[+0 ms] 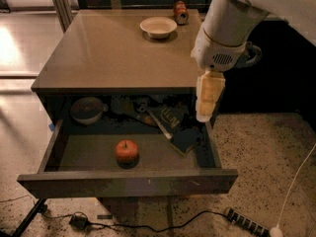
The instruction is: Pick apple from top drawer and place on counter
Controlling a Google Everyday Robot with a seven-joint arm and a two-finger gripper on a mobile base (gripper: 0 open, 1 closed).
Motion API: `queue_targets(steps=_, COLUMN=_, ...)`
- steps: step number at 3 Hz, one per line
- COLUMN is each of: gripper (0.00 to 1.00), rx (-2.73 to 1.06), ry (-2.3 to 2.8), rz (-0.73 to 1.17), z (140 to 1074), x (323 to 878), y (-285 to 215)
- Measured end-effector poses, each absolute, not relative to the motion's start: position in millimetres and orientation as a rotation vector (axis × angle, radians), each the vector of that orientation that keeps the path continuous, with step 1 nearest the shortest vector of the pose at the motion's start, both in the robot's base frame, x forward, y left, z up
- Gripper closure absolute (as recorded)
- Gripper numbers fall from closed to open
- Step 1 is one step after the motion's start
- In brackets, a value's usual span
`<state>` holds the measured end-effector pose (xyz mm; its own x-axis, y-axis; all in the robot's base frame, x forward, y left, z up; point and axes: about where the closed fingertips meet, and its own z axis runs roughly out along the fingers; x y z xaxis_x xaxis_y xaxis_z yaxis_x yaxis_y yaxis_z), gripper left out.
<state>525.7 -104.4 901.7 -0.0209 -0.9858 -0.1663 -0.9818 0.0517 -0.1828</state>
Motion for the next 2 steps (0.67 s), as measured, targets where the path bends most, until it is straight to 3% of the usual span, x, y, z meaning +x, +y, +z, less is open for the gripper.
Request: queue_targets(steps=2, gripper=0.0, rx=-2.039, ry=2.013, rz=0.045, z=882, x=541, y=-76)
